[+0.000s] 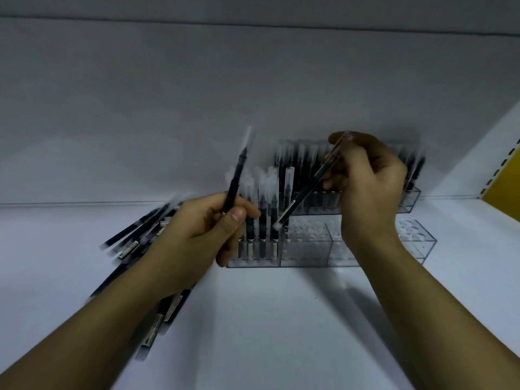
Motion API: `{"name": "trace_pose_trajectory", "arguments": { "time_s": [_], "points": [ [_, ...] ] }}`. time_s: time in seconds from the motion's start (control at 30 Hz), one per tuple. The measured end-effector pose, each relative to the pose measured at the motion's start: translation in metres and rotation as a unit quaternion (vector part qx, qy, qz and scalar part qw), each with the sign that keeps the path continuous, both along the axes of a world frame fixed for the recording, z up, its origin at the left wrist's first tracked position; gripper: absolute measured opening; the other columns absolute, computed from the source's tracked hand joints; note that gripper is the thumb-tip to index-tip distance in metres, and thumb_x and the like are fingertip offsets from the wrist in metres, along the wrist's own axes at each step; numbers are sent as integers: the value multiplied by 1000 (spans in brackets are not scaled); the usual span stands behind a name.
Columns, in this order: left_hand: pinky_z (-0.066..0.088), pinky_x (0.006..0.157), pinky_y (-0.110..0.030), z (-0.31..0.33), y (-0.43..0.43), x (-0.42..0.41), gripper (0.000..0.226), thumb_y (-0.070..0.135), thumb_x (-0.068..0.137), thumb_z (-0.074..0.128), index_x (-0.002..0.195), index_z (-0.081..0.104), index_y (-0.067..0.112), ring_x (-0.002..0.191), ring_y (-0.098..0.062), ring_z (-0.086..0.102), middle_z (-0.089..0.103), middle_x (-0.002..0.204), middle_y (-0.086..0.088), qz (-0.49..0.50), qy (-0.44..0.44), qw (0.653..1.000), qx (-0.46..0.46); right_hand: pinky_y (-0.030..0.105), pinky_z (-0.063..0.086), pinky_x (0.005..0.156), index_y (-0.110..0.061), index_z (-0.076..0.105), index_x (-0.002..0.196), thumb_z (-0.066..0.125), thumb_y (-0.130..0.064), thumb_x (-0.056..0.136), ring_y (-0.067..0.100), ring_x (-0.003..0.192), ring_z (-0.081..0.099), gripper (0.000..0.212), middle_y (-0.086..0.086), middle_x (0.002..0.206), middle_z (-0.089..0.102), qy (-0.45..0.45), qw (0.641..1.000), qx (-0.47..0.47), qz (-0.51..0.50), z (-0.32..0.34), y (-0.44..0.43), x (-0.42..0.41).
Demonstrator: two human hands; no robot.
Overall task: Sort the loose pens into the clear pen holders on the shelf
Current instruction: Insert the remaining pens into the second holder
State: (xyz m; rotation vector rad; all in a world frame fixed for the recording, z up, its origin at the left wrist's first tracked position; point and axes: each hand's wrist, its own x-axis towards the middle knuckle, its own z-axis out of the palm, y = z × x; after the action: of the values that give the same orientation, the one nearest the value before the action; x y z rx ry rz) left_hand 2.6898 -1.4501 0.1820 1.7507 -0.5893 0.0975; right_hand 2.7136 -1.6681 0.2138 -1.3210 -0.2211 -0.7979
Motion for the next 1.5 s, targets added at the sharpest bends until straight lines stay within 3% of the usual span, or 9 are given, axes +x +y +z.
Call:
{"name": "trace_pose_trajectory", "arguments": {
  "time_s": [0.17, 0.37, 0.57, 0.7, 0.9, 1.1, 1.2, 1.37, 1.5],
  "points": [
    [29, 45, -21, -1, 0, 2, 31, 30, 97, 43, 100, 66, 9, 49, -10, 32, 37, 60, 2, -31, 42, 996, -73, 48, 48, 52, -14, 72, 96, 57, -18, 99, 40, 62, 55, 16, 7, 67, 61, -23, 987, -143, -66, -7, -2, 3],
    [29, 44, -27, 6, 0, -3, 21, 24, 98, 36, 89, 53, 17, 49, -16, 34, 42, 63, -3, -40, 33, 992, -117, 41, 45, 52, -16, 72, 101, 57, -17, 98, 31, 58, 52, 15, -4, 67, 60, -40, 975, -205, -70, -8, 0, 3],
    [50, 51, -29, 10, -1, -7, 17, 17, 100, 43, 95, 59, 12, 65, -30, 69, 63, 77, -5, -18, -33, 997, -70, 37, 46, 52, -18, 73, 105, 57, -17, 98, 25, 56, 54, 18, -2, 68, 63, -33, 966, -245, -76, -10, -3, 4],
    [60, 62, -32, 13, -3, -10, 15, 19, 88, 56, 96, 63, 7, 76, -25, 75, 72, 83, -2, 8, -30, 998, -51, 28, 51, 60, -18, 75, 111, 58, -23, 95, 13, 62, 59, 25, -3, 78, 68, -32, 944, -318, -85, -15, 0, 6],
    [61, 67, -31, 14, -4, -12, 14, 18, 84, 59, 96, 65, 12, 77, -24, 74, 74, 85, -2, 20, -38, 998, -48, 7, 43, 68, -13, 74, 117, 61, -16, 92, 5, 71, 61, 28, -8, 82, 65, -61, 903, -415, -96, -16, 2, 6],
    [50, 63, -11, 18, -4, -14, 17, 19, 81, 61, 96, 68, 18, 67, -3, 66, 72, 76, 8, 44, -69, 996, -31, 4, 39, 72, -17, 72, 122, 64, -11, 89, 5, 76, 60, 35, -16, 85, 59, -43, 891, -446, -76, -17, 1, 7],
    [50, 64, -11, 18, -5, -14, 20, 20, 79, 63, 98, 69, 15, 68, -2, 65, 70, 76, 9, 48, -69, 996, -34, 11, 41, 71, -20, 66, 128, 66, -14, 89, 9, 74, 58, 39, -9, 85, 59, -37, 898, -431, -75, -17, 3, 5],
    [50, 65, -13, 16, -4, -12, 21, 21, 77, 66, 97, 69, 15, 69, -2, 63, 66, 73, 13, 50, -61, 996, -37, 37, 47, 54, -10, 64, 120, 62, -7, 94, 26, 62, 55, 26, 8, 85, 65, -70, 969, -233, 33, -4, 7, -10],
    [53, 72, -18, 12, -3, -11, 19, 22, 76, 69, 95, 69, 19, 75, -6, 65, 67, 77, 10, 47, -57, 997, -20, 20, 45, 44, -8, 65, 115, 68, -10, 93, 16, 44, 53, 23, 4, 83, 74, -30, 973, -142, 182, 3, 8, -16]
  ]
}}
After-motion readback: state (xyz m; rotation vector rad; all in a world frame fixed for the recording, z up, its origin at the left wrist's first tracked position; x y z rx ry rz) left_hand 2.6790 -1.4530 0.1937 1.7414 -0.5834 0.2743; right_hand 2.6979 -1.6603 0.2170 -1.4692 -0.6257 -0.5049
